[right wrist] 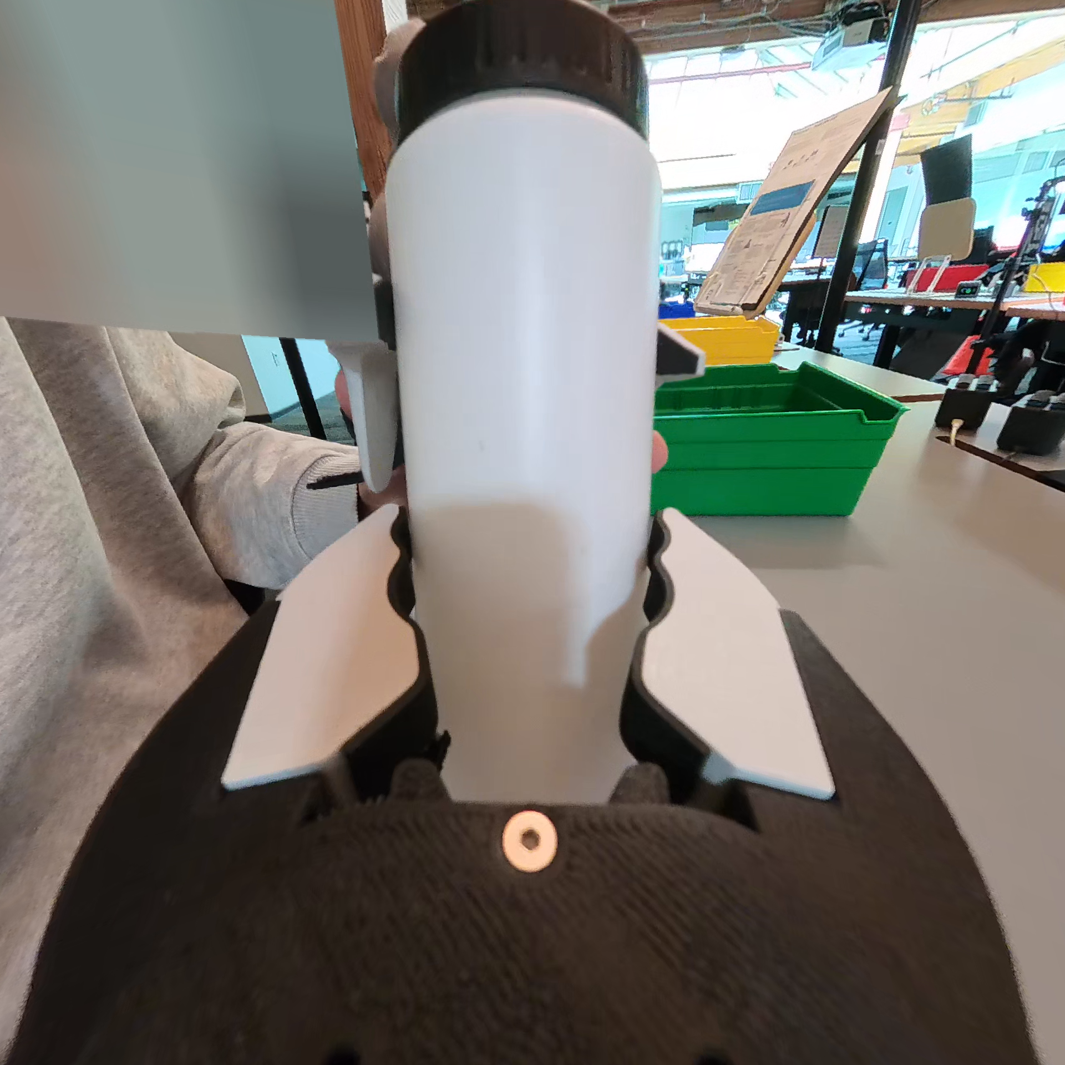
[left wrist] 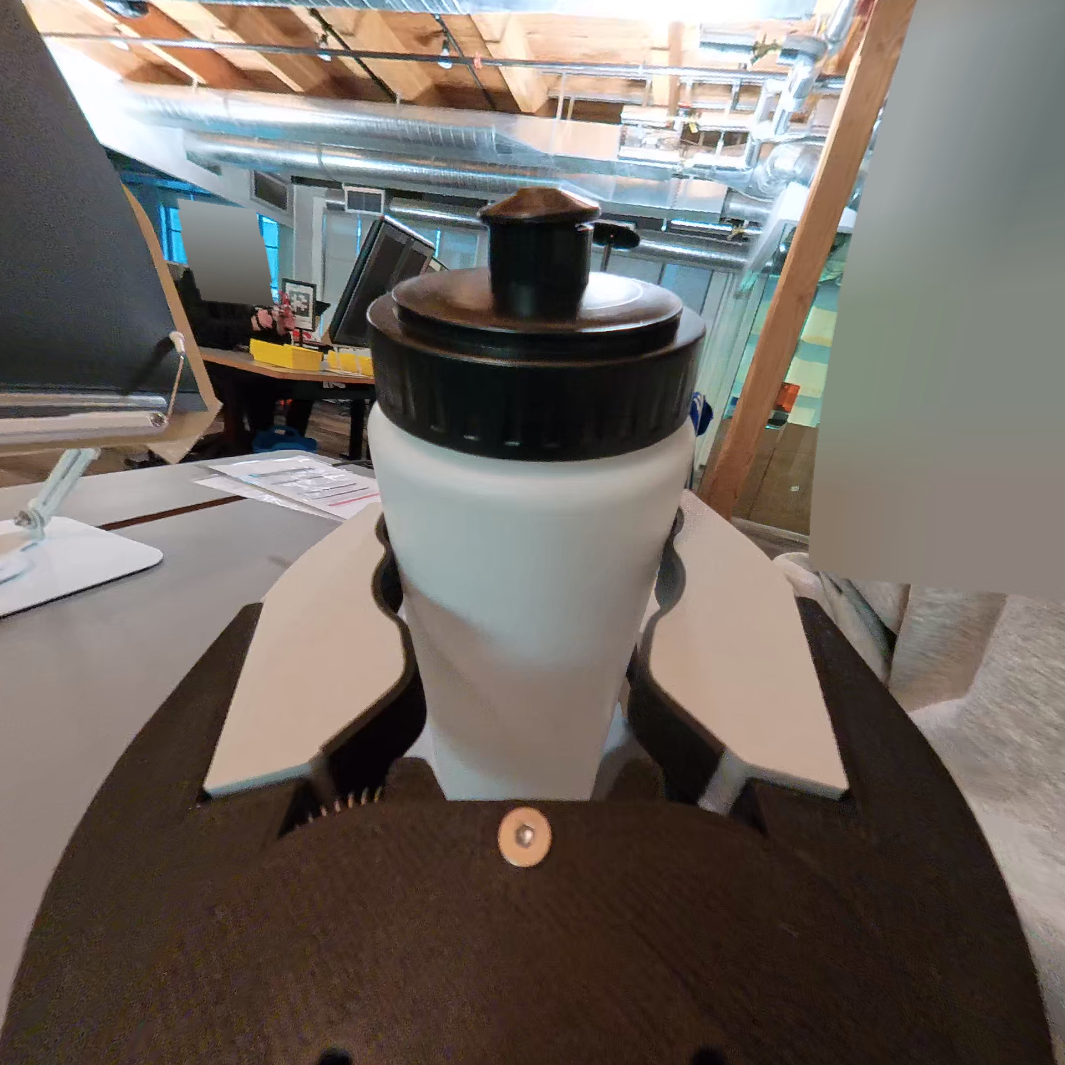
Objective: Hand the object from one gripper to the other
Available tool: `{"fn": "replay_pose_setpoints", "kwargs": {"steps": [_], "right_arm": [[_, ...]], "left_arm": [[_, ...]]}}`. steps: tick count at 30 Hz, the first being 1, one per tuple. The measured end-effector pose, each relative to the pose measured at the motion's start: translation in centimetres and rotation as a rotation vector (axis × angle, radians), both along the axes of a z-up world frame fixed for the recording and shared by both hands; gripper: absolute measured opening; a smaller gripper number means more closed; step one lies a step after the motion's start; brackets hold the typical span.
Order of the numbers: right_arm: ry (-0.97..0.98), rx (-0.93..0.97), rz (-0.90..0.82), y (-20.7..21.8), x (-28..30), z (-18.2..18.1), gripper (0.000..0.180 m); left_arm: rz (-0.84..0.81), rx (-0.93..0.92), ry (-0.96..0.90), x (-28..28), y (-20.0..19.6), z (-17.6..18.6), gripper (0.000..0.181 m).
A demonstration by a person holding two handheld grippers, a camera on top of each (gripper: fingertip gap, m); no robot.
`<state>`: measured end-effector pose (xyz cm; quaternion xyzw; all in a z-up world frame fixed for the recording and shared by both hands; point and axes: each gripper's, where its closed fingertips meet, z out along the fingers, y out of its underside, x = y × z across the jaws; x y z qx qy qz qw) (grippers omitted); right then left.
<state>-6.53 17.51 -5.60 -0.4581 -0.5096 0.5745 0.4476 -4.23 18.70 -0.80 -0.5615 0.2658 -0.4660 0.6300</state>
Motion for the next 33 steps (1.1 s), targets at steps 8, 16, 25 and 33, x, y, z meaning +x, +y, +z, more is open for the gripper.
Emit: {"fn": "replay_pose_setpoints", "kwargs": {"steps": [8, 16, 25, 33], "right_arm": [[0.0, -0.013, -0.003, 0.1, -0.2, -0.6, 0.091], [-0.079, -0.014, -0.106, 1.9, -1.0, -3.2, 0.147], [-0.181, 0.072, -0.096, -0.6, -3.3, -5.3, 0.147], [-0.165, 0.029, -0.065, -1.8, -3.5, -4.9, 0.106]], "left_arm": [[0.032, 0.021, 0.127, 0.5, 0.1, -0.5, 0.089], [0.095, -0.023, 0.186, -1.1, 1.4, -0.9, 0.089], [0.106, -0.026, 0.203, -0.5, 0.9, 0.5, 0.089], [0.046, -0.026, 0.168, 0.6, -0.5, 2.1, 0.088]]}}
